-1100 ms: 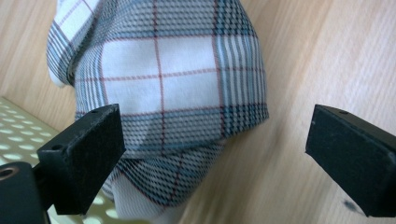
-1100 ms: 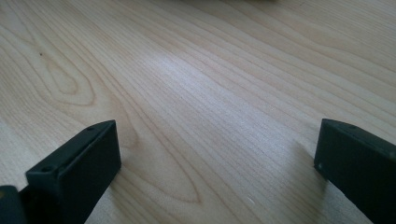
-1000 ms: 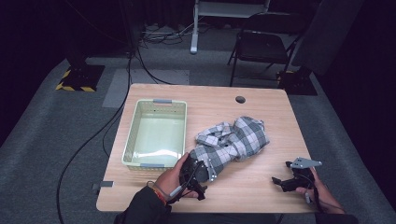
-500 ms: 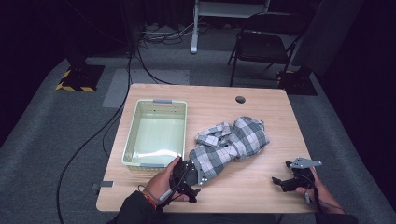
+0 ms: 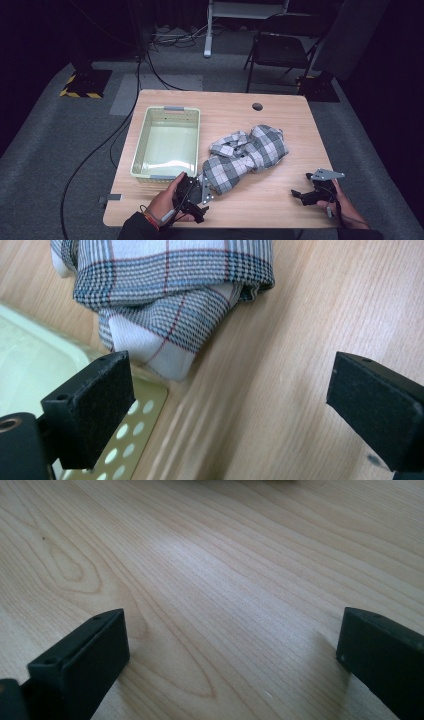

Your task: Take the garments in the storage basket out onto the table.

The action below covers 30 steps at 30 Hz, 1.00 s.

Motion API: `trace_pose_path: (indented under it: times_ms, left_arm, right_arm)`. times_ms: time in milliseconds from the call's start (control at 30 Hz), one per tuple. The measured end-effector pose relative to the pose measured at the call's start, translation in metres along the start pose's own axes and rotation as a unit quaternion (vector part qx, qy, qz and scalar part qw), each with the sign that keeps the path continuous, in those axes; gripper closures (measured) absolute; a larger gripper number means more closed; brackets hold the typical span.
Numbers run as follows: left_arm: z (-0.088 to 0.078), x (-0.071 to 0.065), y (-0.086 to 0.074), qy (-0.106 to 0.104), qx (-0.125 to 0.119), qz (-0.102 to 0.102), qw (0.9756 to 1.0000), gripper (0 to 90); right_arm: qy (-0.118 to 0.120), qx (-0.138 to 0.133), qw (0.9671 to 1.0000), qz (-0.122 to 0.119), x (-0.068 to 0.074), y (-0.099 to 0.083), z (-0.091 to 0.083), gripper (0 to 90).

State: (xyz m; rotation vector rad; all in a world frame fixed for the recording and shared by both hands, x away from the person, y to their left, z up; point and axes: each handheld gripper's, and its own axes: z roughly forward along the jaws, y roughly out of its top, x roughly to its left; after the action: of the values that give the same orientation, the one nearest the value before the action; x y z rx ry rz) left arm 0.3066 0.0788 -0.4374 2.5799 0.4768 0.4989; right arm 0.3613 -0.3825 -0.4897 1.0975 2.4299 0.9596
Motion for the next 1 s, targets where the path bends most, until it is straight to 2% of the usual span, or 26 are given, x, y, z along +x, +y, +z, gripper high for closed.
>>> trace_pose_path:
  times_ms: [200,400,533,600,633,700,767,1000]
  left_arm:
    - [-0.004,-0.003,-0.009,-0.009,-0.004,-0.004,0.9999,5.3]
    - [-0.001,0.000,-0.020,-0.007,0.003,-0.015,0.9999,5.4]
    - [0.000,0.004,-0.031,-0.012,0.008,-0.034,0.9993,5.6]
    - [0.002,0.005,-0.036,-0.007,0.016,-0.037,0.9992,5.6]
    - [0.003,0.006,-0.039,-0.003,0.013,-0.044,0.9989,5.8]
    - [0.003,0.009,-0.044,-0.008,0.007,-0.061,0.9981,6.5]
    - [0.004,0.010,-0.049,0.000,0.007,-0.065,0.9979,6.5]
    - [0.007,0.017,-0.065,-0.007,0.000,-0.097,0.9952,6.5]
  right_arm:
    - [0.000,0.000,1.0000,0.000,0.000,0.000,0.000,0.6]
    - [0.000,0.000,1.0000,0.000,0.000,0.000,0.000,0.6]
    - [0.000,0.000,1.0000,0.000,0.000,0.000,0.000,0.6]
    - [0.000,0.000,1.0000,0.000,0.000,0.000,0.000,0.6]
    - [0.000,0.000,1.0000,0.000,0.000,0.000,0.000,0.6]
    - [0.000,0.000,1.0000,0.000,0.000,0.000,0.000,0.5]
    - [0.000,0.000,1.0000,0.000,0.000,0.000,0.000,0.6]
    - [0.000,0.000,1.0000,0.000,0.000,0.000,0.000,0.6]
